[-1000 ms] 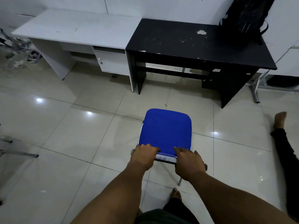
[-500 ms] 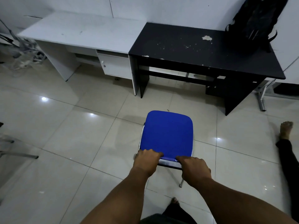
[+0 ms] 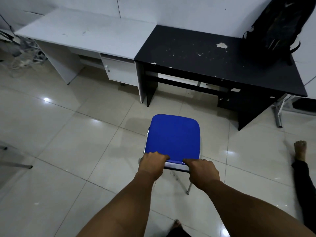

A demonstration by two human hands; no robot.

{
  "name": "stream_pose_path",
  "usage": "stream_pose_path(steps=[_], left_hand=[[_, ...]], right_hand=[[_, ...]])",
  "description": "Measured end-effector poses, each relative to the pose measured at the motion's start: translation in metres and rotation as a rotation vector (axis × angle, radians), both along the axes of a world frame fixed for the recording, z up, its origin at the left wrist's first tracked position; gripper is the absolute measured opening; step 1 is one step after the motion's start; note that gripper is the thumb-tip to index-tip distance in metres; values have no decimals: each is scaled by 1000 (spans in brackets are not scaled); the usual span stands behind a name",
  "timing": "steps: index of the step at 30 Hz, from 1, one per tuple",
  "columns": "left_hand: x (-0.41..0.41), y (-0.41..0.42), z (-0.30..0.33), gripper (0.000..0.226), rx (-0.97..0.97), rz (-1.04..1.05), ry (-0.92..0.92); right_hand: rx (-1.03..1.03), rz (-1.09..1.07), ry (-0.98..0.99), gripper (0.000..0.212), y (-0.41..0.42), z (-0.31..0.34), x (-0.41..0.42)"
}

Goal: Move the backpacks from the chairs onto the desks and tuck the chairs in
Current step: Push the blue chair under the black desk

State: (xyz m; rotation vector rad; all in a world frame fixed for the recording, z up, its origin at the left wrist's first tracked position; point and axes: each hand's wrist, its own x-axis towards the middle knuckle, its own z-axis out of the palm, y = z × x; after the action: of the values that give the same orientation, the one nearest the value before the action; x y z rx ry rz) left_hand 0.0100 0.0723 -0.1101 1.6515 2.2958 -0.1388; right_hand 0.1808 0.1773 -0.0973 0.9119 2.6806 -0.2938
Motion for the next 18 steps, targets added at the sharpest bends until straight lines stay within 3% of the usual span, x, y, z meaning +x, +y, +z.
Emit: stream_pose_path(steps=[18], left_hand=[[-51, 109, -2, 38, 6, 99, 23]], right_hand=[[35, 63, 57, 35, 116, -1, -54]])
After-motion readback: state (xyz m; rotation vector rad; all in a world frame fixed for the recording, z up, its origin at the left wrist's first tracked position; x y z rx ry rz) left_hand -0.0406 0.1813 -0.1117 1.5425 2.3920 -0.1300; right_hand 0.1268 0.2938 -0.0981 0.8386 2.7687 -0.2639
